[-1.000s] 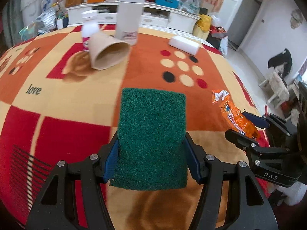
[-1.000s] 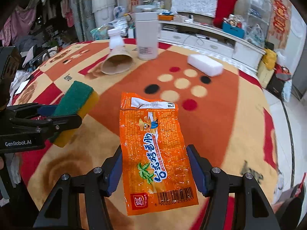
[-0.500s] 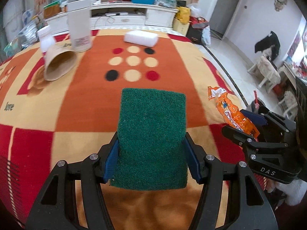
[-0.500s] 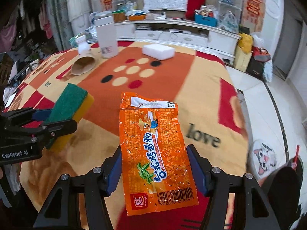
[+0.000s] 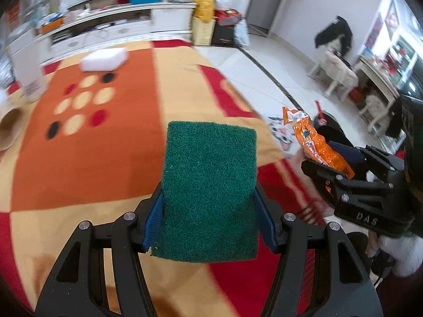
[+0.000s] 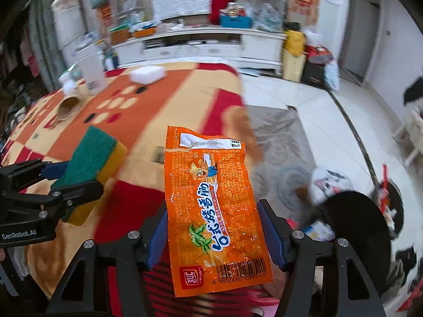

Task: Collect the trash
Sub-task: 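Carry the sponge and orange snack bag from the table over the black bin, then open both grippers to drop the sponge and snack bag into the bin, then move both open grippers back over the table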

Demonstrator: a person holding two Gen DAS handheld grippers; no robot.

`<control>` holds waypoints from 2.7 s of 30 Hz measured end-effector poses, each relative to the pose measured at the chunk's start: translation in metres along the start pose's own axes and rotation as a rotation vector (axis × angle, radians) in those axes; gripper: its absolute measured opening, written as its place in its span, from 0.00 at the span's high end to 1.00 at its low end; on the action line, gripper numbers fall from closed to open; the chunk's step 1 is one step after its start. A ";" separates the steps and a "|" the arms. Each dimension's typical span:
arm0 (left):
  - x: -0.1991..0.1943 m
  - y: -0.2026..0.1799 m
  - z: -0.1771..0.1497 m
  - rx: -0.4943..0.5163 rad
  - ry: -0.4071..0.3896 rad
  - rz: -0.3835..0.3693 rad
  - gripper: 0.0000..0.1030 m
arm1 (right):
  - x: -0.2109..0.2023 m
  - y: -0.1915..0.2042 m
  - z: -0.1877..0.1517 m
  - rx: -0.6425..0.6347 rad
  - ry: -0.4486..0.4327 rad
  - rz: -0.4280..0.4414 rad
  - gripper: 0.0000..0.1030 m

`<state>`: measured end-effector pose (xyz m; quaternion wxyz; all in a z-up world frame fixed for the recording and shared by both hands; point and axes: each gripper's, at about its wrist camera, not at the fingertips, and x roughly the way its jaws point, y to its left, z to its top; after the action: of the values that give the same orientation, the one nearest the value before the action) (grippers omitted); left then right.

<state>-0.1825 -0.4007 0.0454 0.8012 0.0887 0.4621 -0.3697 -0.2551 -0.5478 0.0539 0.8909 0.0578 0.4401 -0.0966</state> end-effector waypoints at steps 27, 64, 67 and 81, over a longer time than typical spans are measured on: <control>0.099 -0.171 0.045 0.135 0.161 -0.393 0.35 | -0.004 -0.207 -0.066 0.361 0.101 -0.203 0.24; -0.027 0.141 -0.003 -0.267 -0.043 0.136 0.34 | 0.057 0.044 0.047 -0.077 0.067 0.103 0.24; -0.044 0.185 -0.007 -0.343 -0.064 0.177 0.34 | 0.071 0.081 0.063 -0.122 0.067 0.147 0.24; -0.072 0.331 0.031 -0.542 -0.124 0.242 0.34 | 0.143 0.190 0.192 -0.282 0.023 0.187 0.24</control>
<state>0.0402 -0.1442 0.0548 0.8605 -0.0966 0.4803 -0.1396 0.0206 -0.4163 0.0598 0.8901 -0.0258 0.4523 0.0501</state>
